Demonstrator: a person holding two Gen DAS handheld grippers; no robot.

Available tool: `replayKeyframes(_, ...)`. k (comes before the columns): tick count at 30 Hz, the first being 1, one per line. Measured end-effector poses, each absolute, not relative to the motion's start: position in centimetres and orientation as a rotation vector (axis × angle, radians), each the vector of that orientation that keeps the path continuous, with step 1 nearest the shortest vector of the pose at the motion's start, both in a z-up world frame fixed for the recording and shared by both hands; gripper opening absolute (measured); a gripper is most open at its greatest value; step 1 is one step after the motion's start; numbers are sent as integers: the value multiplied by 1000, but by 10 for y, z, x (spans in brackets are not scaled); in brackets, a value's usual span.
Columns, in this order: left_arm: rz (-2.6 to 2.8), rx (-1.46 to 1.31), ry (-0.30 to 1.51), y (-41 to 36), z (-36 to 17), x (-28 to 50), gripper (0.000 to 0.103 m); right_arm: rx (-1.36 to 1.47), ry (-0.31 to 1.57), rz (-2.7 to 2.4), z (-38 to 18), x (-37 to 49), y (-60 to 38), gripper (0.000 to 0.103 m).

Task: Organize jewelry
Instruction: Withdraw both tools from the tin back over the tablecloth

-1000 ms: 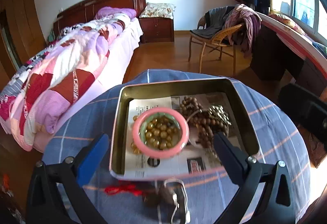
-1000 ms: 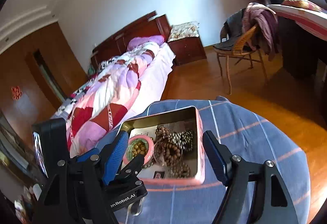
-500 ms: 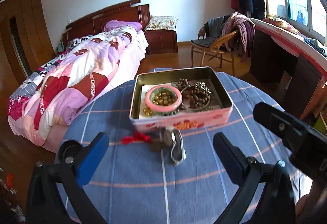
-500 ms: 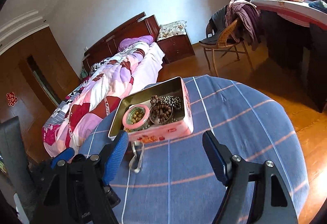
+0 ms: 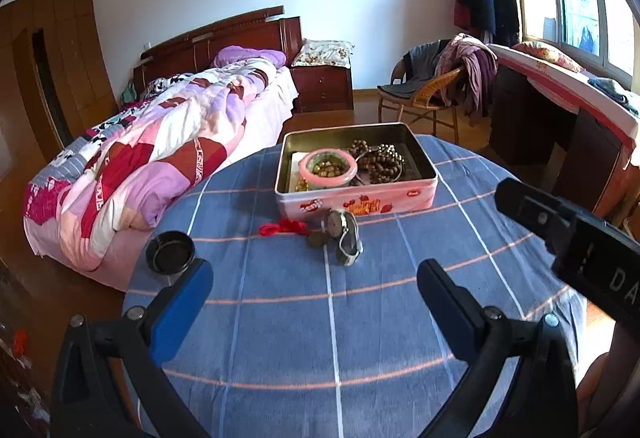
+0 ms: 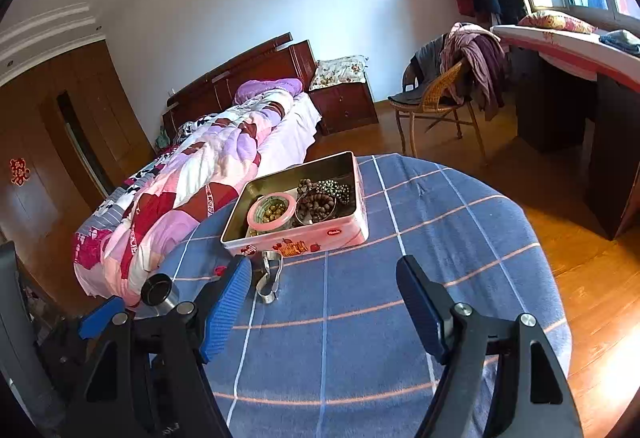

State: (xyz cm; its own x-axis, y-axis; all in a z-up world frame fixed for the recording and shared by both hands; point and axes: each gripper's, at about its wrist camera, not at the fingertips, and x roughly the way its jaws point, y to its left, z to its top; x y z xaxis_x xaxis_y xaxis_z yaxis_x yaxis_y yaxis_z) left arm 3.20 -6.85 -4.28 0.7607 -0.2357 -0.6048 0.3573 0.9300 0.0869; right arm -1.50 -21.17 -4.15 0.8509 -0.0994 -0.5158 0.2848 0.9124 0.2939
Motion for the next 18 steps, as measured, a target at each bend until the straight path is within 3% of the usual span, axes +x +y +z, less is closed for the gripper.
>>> replayKeyframes(18, -347, 150, 666, -34, -73, 21, 103, 273, 546, -206, -57, -21, -191, 75)
